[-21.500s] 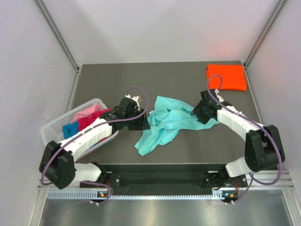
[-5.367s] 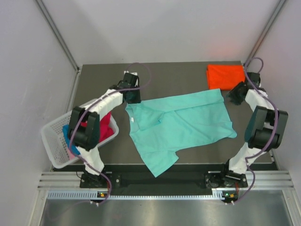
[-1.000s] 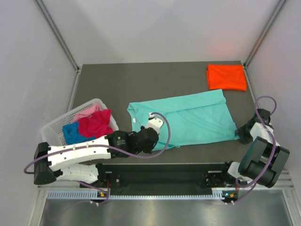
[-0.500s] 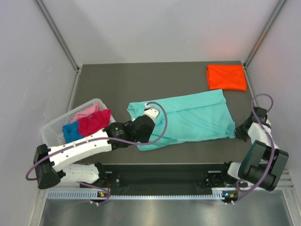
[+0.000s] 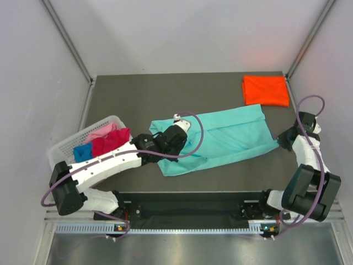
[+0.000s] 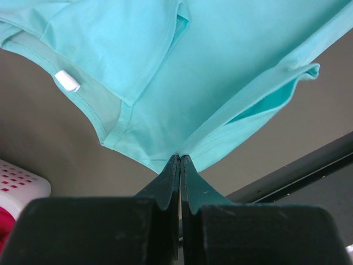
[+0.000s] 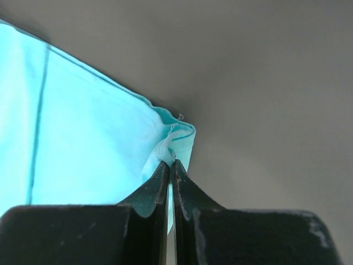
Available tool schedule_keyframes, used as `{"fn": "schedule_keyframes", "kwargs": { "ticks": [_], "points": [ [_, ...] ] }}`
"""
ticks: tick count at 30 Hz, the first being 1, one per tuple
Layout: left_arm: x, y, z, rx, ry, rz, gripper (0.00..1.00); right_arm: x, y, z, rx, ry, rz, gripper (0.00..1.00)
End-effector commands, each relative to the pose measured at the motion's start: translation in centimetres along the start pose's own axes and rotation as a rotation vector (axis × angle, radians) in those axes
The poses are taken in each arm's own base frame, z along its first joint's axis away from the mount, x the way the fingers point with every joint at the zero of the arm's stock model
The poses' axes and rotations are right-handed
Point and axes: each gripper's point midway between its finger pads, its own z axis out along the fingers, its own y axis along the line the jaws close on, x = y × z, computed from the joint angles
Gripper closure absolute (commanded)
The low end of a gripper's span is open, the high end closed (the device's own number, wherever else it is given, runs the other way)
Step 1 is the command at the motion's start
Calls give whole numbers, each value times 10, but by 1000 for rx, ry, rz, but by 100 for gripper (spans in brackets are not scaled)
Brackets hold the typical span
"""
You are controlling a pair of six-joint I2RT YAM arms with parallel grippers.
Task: Fold and stack the t-shirts
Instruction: Fold the tshirt
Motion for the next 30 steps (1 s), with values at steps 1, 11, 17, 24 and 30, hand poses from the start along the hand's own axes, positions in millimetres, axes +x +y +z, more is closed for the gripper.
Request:
{"fn": "schedule_keyframes", "kwargs": {
  "ticks": [1,11,17,24,30],
  "points": [
    [-20,7,-5,-30,-25,7,100,-30,28,-4,-63,-72,-26,100],
    [-49,41,14,-111,-11,-20,100,-31,77,14,-178,4,-70,100],
    [-65,61,30,-138,14,-23,100,-27,100,31,-186,27,-61,100],
    [-71,95,54,-203,92,-8,100,-30,108,55,-161,48,-62,100],
    [-81,114,59,-235,104,-2,100,-34,106,61,-140,28,-62,100]
  ]
}}
